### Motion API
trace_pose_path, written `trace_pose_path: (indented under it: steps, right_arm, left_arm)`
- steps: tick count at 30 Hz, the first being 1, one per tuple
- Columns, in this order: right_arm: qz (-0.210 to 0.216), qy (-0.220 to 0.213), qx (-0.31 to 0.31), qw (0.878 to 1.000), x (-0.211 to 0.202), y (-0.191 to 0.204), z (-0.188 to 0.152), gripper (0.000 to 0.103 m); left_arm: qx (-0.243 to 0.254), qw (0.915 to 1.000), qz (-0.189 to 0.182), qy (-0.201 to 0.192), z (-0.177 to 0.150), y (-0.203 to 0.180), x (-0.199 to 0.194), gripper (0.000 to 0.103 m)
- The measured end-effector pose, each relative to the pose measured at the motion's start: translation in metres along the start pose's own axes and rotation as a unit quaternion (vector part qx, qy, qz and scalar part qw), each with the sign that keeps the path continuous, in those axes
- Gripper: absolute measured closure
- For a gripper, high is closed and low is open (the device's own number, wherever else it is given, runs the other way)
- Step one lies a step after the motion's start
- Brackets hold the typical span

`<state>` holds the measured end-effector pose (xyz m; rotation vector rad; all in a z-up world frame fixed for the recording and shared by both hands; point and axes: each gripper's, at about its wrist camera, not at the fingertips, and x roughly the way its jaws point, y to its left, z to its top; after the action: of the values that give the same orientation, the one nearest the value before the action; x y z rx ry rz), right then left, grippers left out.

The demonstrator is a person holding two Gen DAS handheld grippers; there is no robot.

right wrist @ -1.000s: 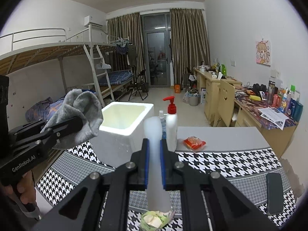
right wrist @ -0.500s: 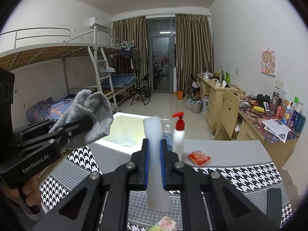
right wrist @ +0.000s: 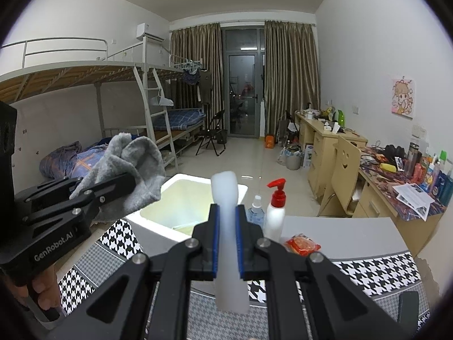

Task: Organize soft objects
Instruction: 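Carry the sock with the left gripper while the right gripper carries the roller over the foam box, then open the left gripper, dropping the sock into the foam box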

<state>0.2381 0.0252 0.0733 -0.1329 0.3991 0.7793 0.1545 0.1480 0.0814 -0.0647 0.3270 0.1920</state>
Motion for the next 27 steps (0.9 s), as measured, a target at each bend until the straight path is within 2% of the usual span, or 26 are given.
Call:
trace_pose_path:
  steps: [7,27]
  right_arm:
    - [0.005,0.008,-0.004,1.000,0.018,0.006,0.006,0.090]
    - [0.013,0.031,-0.010,0.999,0.061,0.022,0.018,0.090]
  left_arm:
    - [0.000,0.9998,0.018,0.012,0.001,0.009,0.016,0.085]
    - [-0.015,0.9985,0.035,0.040,-0.001,0.034,0.062,0.085]
